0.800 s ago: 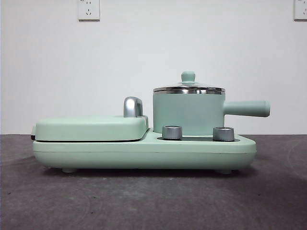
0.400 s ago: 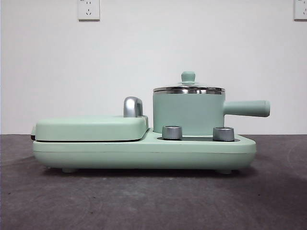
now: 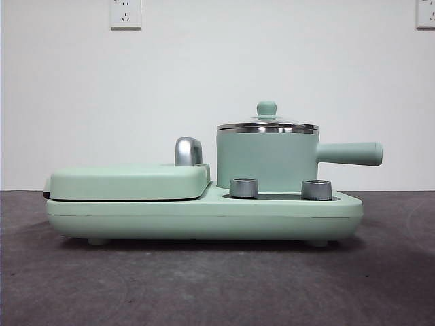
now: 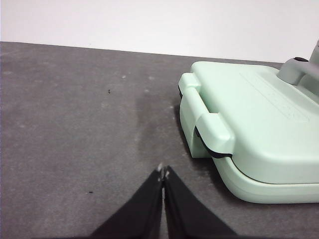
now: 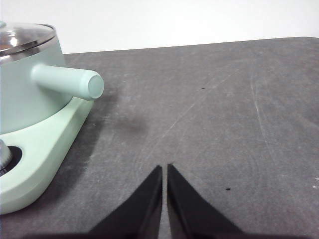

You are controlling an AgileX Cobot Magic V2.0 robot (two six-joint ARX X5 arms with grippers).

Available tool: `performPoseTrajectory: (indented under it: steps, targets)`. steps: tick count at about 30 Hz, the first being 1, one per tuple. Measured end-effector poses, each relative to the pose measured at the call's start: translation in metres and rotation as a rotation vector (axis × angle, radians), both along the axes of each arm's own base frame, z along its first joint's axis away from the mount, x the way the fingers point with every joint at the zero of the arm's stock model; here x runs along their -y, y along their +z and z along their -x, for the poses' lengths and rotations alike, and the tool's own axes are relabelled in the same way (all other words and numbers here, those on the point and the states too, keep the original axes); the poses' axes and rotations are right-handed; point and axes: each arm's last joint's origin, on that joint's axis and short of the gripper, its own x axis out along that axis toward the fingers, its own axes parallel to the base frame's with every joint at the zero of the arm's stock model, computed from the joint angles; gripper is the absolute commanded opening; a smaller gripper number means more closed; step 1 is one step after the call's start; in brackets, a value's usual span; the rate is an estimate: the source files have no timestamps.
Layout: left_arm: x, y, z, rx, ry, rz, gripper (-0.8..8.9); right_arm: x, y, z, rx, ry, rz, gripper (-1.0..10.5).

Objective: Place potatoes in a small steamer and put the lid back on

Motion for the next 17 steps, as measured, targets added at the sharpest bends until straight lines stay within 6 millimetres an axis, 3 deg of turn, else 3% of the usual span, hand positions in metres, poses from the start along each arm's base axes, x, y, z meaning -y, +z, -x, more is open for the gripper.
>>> performPoseTrajectory:
  steps: [17]
  targets:
    - [0.0089, 0.0, 0.0006, 0.0, -0.095, 0.0, 0.06, 0.0, 0.0, 0.0, 0.0, 0.0, 0.0, 0.1]
